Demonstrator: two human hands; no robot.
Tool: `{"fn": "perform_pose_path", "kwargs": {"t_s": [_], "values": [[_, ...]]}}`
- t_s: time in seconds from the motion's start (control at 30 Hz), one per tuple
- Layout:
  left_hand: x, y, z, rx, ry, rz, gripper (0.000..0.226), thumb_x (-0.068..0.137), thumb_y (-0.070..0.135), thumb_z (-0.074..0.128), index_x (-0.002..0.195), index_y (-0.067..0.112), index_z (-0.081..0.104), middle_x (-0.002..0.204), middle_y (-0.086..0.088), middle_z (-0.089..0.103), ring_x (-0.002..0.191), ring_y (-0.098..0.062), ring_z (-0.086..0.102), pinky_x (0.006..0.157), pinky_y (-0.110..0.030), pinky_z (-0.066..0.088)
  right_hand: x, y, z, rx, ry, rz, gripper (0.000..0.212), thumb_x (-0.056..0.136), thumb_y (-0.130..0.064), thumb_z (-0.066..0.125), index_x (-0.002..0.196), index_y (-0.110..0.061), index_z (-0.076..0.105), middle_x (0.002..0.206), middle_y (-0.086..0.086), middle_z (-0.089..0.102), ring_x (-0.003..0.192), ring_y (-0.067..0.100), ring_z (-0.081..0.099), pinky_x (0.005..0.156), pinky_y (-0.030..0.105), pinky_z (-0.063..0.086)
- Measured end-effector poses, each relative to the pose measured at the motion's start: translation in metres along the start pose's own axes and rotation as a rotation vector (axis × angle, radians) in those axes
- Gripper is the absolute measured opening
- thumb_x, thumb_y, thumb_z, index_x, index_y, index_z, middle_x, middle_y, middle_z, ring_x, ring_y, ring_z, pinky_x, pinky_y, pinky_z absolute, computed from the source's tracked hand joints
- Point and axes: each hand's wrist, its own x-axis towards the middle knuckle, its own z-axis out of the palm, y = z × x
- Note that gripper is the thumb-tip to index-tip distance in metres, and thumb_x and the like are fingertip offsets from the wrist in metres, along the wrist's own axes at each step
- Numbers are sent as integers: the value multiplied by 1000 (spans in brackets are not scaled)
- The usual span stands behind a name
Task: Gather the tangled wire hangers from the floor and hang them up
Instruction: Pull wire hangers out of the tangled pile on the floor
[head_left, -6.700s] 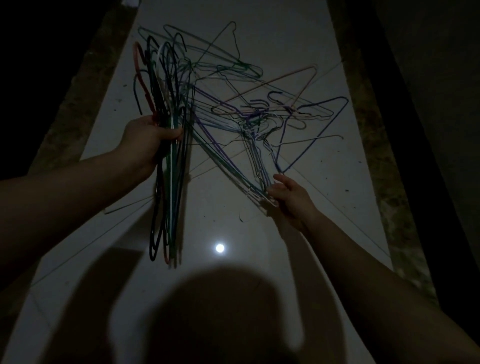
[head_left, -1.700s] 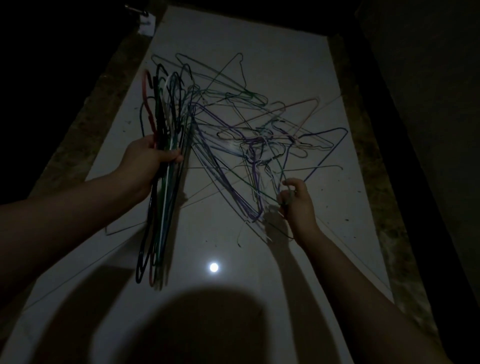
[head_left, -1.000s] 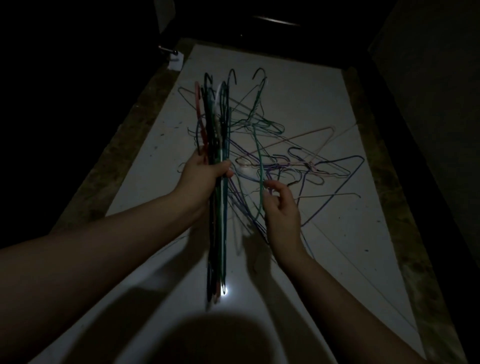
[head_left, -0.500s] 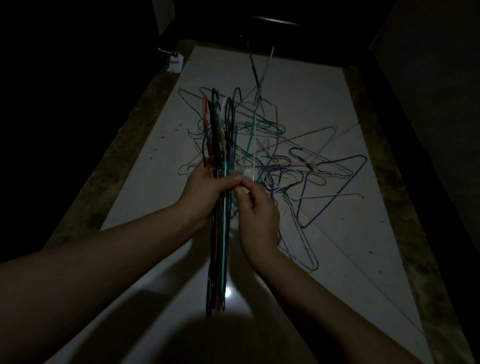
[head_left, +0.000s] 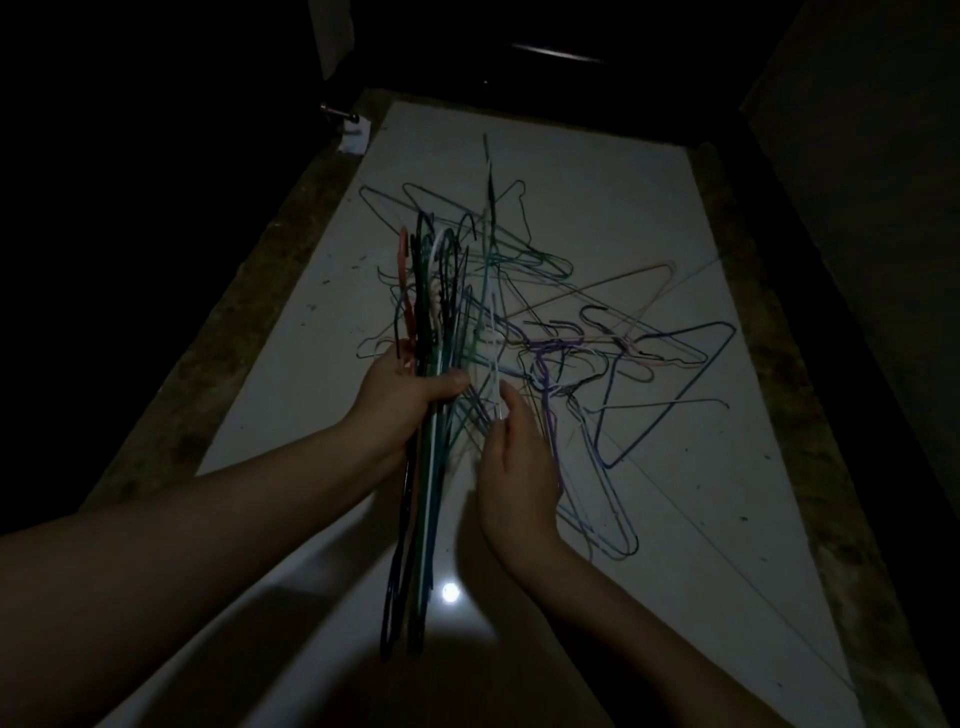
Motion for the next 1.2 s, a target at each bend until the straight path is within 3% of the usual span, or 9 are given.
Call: {"fn": "perform_pose_path", "kwargs": {"t_s": [0.17,0.37,0.5,0.6,0.7,0.9,1.03,1.13,1.2], "values": [[0,0,-2,16,-14,-18,36,78,-6,67,80,27,53,82,11,62,75,-4,61,72,-16,48,11,7,5,27,60,87,44,100,-26,28,142,-25,40,113,11,59,101,23,56,82,27,42],[-2,-1,-2,71,-39,4,37,78,-6,67,80,28,53,80,14,62,72,-1,60,68,-13,49,27,18,3,111,120,132,43,100,-15,34,141,-23,43,86,10,55,78,18,48,63,24,33],[0,-1,-1,61,-24,-4,34,77,-6,69,82,25,56,82,12,63,70,0,62,69,-15,48,33,23,2,63,144,117,50,93,-25,30,141,-23,43,73,9,50,84,21,48,70,24,32],[2,1,-2,73,-20,-19,36,76,-5,70,101,16,57,92,5,65,82,-9,63,80,-22,49,34,26,-2,-20,155,73,46,96,-7,38,139,-20,47,58,-6,41,90,36,55,76,31,36],[1,2,-2,89,-18,-6,34,77,-6,68,91,22,56,88,8,64,79,-7,61,79,-22,50,34,24,-6,-63,142,37,46,95,-3,38,138,-18,48,59,-12,37,94,37,54,86,37,43],[1,-1,-4,67,-20,-8,46,78,-3,69,113,20,49,97,10,61,85,-4,59,85,-22,46,28,10,-9,77,100,29,44,100,-8,36,142,-21,38,75,-13,36,108,22,42,87,23,37],[2,2,-3,78,-20,10,32,80,-2,66,88,26,53,87,10,61,77,-4,59,70,-16,47,31,9,-5,225,31,58,42,101,-12,38,138,-33,38,91,2,45,95,13,40,79,15,31],[4,2,-5,93,1,20,34,80,-3,65,82,28,51,85,7,61,78,-8,59,70,-18,47,28,9,-5,242,-22,43,41,101,-11,38,140,-26,43,103,0,45,89,0,42,73,-5,28],[6,2,-8,100,10,25,34,81,-3,65,83,28,51,85,7,60,77,-8,58,69,-18,47,25,9,-6,224,-41,27,41,101,-10,39,140,-22,44,106,-1,45,90,-5,41,72,-9,26]]}}
